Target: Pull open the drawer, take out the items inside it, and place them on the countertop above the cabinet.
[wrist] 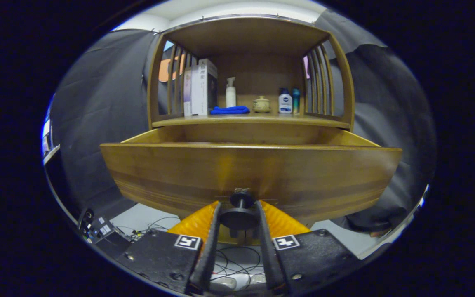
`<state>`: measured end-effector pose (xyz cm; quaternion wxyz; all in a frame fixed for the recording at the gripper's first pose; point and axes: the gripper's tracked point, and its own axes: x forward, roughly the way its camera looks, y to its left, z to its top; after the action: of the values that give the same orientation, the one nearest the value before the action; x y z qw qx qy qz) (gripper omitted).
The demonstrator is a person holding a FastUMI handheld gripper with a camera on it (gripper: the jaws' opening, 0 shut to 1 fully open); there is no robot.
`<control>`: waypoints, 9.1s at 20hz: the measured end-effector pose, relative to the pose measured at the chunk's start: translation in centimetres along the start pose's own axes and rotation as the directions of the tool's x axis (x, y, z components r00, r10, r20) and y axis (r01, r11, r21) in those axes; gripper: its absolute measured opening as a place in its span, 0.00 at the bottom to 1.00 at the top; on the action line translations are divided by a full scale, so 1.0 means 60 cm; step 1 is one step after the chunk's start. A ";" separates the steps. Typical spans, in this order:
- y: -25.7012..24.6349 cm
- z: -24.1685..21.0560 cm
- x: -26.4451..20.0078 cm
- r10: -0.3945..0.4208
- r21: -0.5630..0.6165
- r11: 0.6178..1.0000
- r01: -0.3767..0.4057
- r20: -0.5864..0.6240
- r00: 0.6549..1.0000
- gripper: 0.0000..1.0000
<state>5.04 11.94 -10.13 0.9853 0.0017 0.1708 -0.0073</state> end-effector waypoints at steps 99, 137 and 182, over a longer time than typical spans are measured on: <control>-0.059 0.374 0.345 -0.011 0.021 1.000 0.017 -0.253 0.967 0.78; -0.010 0.047 -0.007 -0.094 0.090 0.992 0.084 0.115 0.989 0.99; -0.033 0.152 0.241 -0.152 0.066 0.987 0.146 0.100 0.983 1.00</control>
<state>21.69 9.70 -6.42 0.9891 0.0172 0.1182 -0.0860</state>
